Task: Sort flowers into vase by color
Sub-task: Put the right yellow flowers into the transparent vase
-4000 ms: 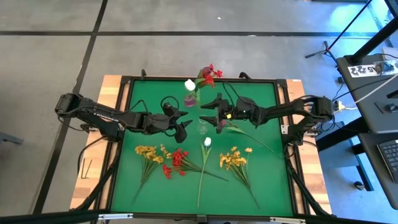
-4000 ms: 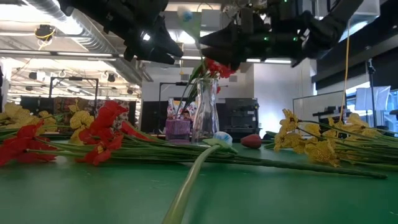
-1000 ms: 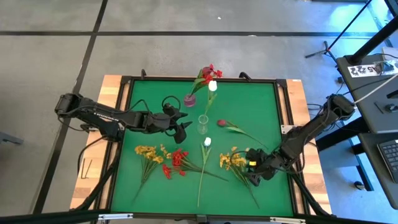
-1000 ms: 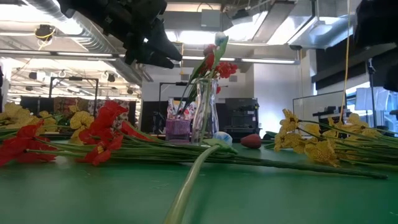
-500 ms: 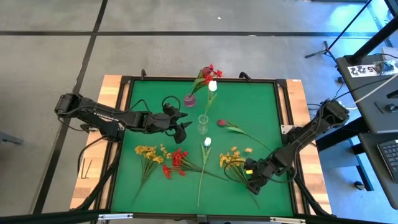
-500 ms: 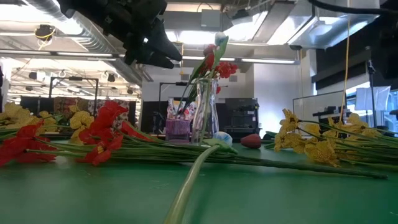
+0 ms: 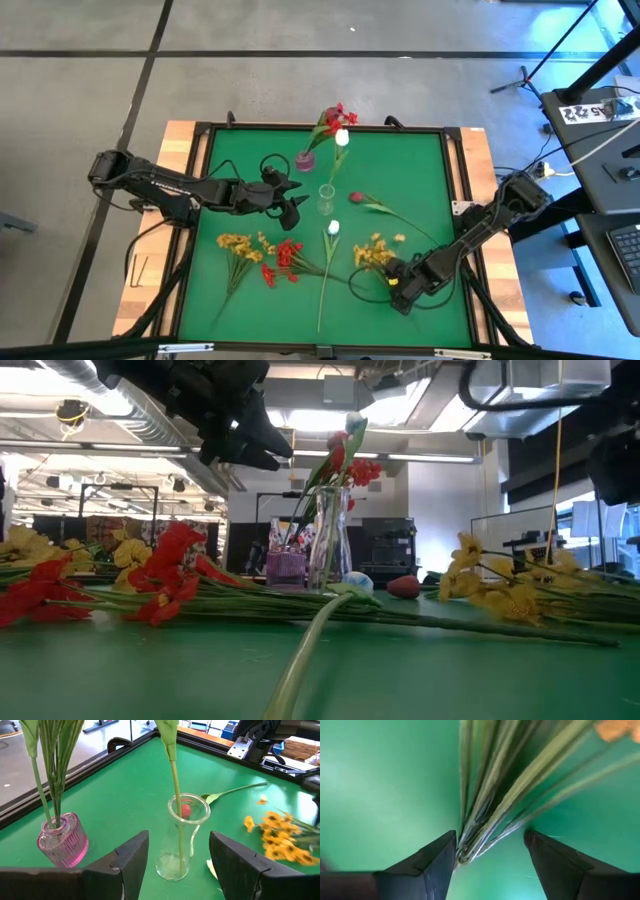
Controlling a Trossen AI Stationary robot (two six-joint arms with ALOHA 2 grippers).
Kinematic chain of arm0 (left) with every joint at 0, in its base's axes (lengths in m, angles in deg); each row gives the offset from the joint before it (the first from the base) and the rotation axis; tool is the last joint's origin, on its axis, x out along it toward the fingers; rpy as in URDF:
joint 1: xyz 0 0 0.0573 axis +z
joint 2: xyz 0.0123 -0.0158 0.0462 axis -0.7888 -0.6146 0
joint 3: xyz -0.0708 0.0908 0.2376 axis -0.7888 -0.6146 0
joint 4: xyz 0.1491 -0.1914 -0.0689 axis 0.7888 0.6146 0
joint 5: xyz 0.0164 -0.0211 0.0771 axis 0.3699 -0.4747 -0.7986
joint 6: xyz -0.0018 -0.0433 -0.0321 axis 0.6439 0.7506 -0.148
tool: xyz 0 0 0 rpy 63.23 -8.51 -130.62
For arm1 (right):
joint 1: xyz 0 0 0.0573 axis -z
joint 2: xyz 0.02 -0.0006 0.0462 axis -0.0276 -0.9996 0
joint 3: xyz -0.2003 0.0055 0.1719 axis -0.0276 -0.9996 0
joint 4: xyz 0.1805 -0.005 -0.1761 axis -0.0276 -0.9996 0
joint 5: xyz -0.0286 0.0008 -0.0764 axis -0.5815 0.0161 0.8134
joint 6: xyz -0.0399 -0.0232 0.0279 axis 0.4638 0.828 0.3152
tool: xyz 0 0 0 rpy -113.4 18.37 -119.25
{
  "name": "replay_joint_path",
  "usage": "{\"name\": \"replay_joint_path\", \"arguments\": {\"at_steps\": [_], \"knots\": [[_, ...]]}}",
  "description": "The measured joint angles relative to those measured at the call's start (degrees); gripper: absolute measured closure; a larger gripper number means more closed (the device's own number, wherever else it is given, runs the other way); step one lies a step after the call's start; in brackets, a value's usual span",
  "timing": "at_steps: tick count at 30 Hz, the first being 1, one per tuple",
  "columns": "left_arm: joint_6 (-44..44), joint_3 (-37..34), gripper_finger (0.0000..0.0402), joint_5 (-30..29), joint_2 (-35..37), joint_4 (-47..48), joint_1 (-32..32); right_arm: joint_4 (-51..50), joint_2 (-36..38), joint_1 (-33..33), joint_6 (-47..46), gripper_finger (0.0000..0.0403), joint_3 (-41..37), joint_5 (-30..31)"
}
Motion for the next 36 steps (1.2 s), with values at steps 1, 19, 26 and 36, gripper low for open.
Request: {"name": "replay_joint_path", "arguments": {"at_steps": [1,19,26,36], "knots": [[-0.01,0.00,0.0198,0.00,0.01,-0.02,0.00,-2.27,-0.08,0.06,0.00,0.0153,0.36,0.90],[-0.18,0.00,0.0198,0.00,0.01,0.15,0.00,-8.15,-0.13,3.00,4.76,0.0159,1.33,4.98],[-0.16,0.00,0.0198,0.00,0.01,0.57,0.00,-8.78,-0.09,3.00,4.80,0.0235,1.33,3.47],[-0.16,0.00,0.0198,0.00,0.01,0.59,0.00,-8.63,-0.08,3.00,6.13,0.0382,1.35,5.23]]}}
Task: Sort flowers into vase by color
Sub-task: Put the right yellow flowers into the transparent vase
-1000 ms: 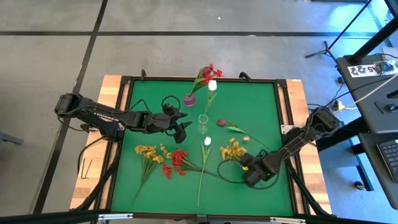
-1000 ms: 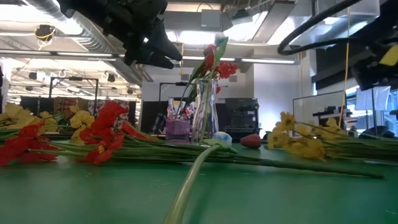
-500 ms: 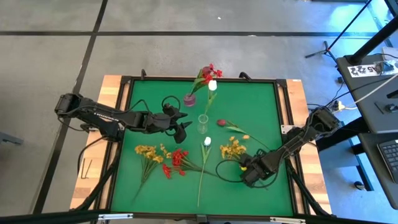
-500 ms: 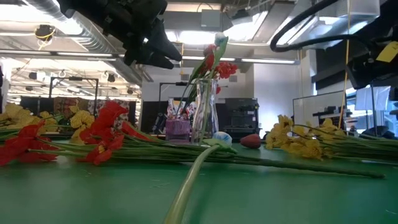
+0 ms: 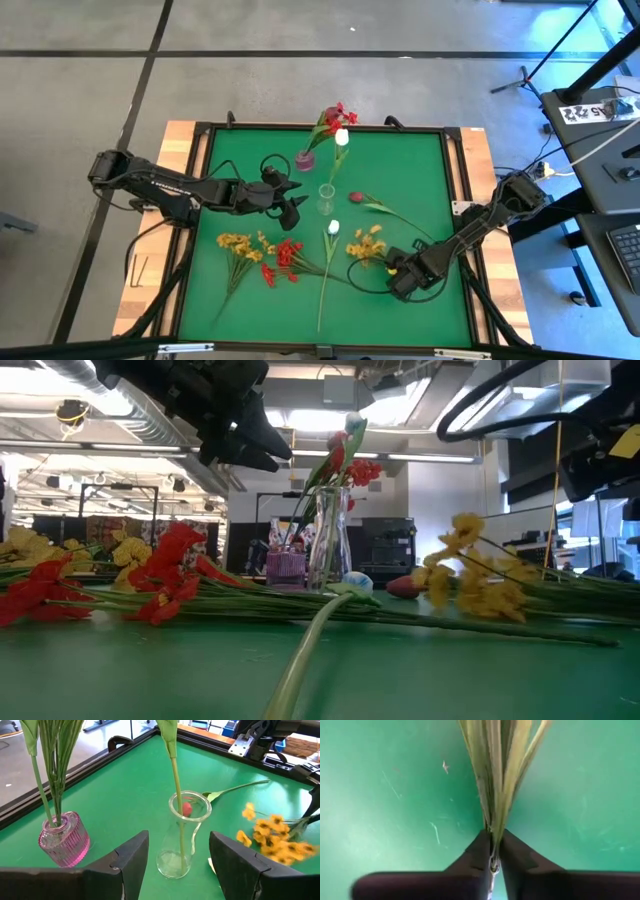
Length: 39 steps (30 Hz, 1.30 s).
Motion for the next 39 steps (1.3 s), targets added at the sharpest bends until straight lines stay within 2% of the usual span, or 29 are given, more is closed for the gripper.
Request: {"name": "replay_joint_path", "arguments": {"at_steps": [2,8,14,18,21,25,27,35,39], "knots": [[0.00,0.00,0.0198,-0.01,0.00,0.00,0.00,0.00,0.04,0.00,0.31,0.0392,0.00,1.07],[0.00,0.00,0.0198,0.00,0.00,0.02,0.00,-0.16,0.89,0.00,0.32,0.0382,0.02,3.71],[0.00,0.00,0.0198,-0.02,0.00,0.31,0.00,-0.34,6.31,-0.01,0.34,0.0394,0.01,7.24],[0.00,0.00,0.0198,-0.02,0.00,0.31,0.00,0.01,12.33,-0.02,0.44,0.0390,0.02,12.72],[0.00,0.00,0.0198,-0.02,0.00,0.28,0.00,2.04,17.26,-0.02,3.34,0.0394,0.02,20.10],[0.00,0.00,0.0198,-0.02,0.00,0.28,0.00,11.13,22.83,0.00,12.65,0.0394,0.02,31.15],[0.00,0.00,0.0198,-0.02,-0.01,0.28,-0.01,17.38,24.86,0.00,20.71,0.0392,0.04,34.82],[0.04,0.00,0.0198,-0.02,0.00,0.26,0.00,44.50,27.86,0.93,56.58,0.0393,0.09,40.36],[0.35,0.00,0.0198,-0.03,-0.01,0.28,-0.04,51.70,27.78,3.79,69.24,0.0391,0.10,40.00]]}}
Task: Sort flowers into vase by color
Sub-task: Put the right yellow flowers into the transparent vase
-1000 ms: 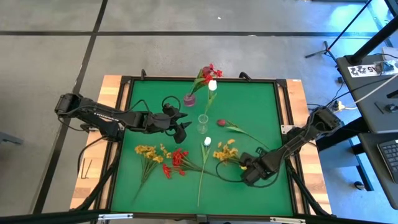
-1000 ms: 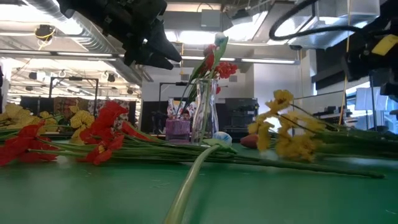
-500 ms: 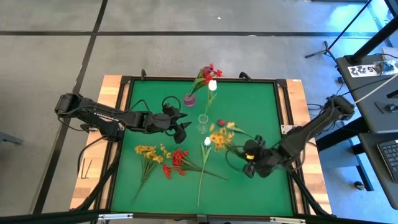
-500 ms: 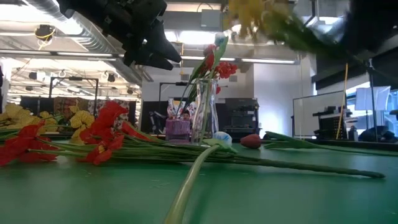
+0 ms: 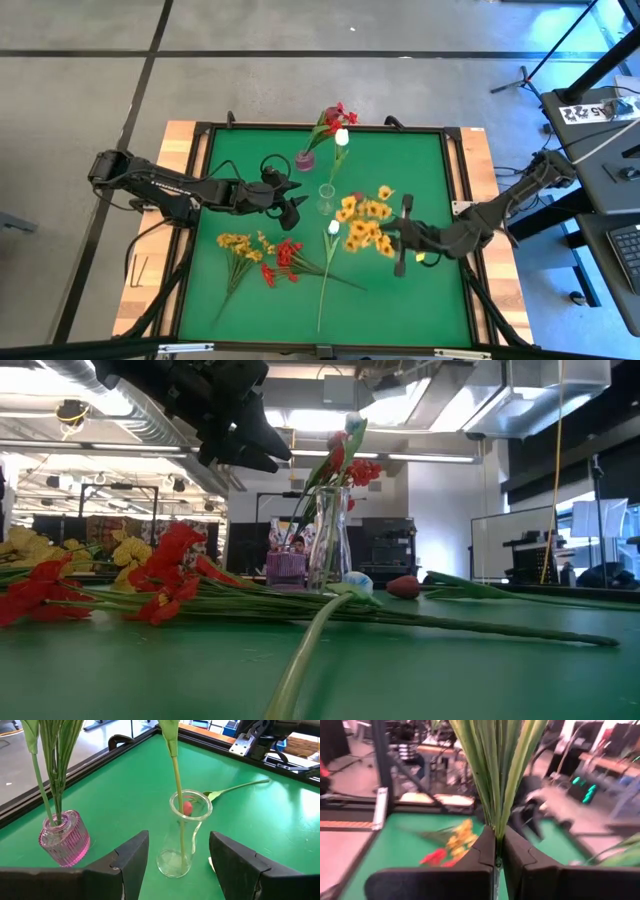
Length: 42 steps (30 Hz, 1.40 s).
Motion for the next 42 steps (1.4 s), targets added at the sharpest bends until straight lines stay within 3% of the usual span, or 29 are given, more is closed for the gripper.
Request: {"name": "replay_joint_path", "arguments": {"at_steps": [3,9,13,20,29,42], "knots": [[0.02,0.00,0.0198,0.01,0.01,0.21,-0.05,3.72,-0.02,3.80,5.82,0.0393,-0.01,-5.89],[0.01,0.00,0.0198,0.01,0.01,0.22,-0.07,10.16,-0.72,14.27,10.97,0.0391,0.01,-25.59],[0.02,0.00,0.0198,0.01,-0.01,0.62,-0.03,12.04,-2.05,21.95,11.23,0.0394,-0.50,-30.72],[0.12,0.00,0.0198,0.01,-0.01,2.04,-0.03,29.28,-5.34,32.64,10.01,0.0394,-6.93,-42.82],[1.55,0.01,0.0198,0.01,-0.01,3.21,-0.03,46.33,-10.76,38.02,6.49,0.0393,-15.01,-44.29],[1.57,0.00,0.0198,0.01,-0.01,3.11,-0.03,51.87,-19.99,37.95,8.18,0.0391,-15.60,-39.03]]}}
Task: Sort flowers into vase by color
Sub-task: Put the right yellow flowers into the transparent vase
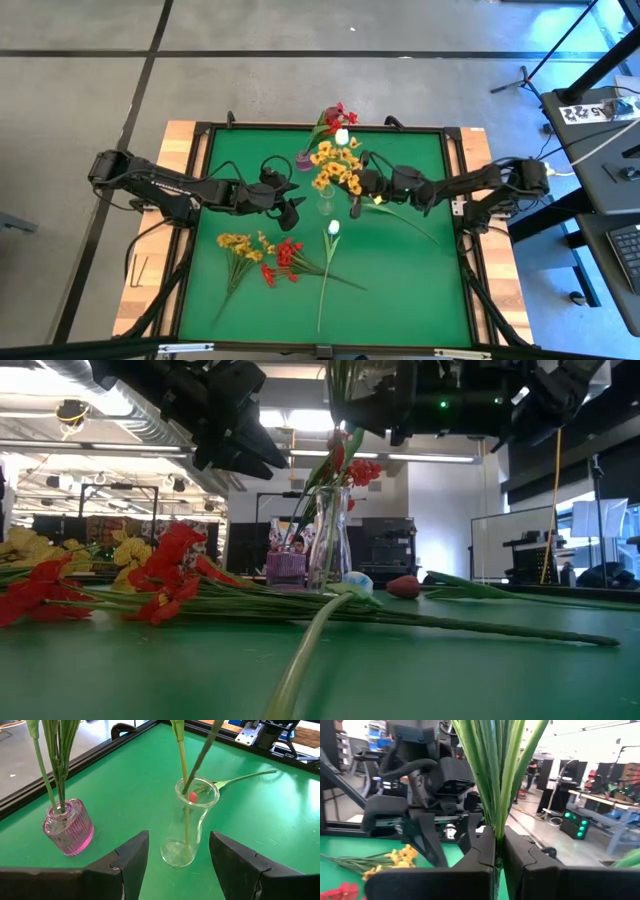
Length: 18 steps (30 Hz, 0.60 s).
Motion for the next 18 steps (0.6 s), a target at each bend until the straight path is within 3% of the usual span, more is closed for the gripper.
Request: {"name": "replay_joint_path", "arguments": {"at_steps": [18], "knots": [[-0.02,0.00,0.0198,-0.02,0.00,0.02,0.00,-6.19,-0.11,-0.15,-2.58,0.0345,0.04,2.93]]}}
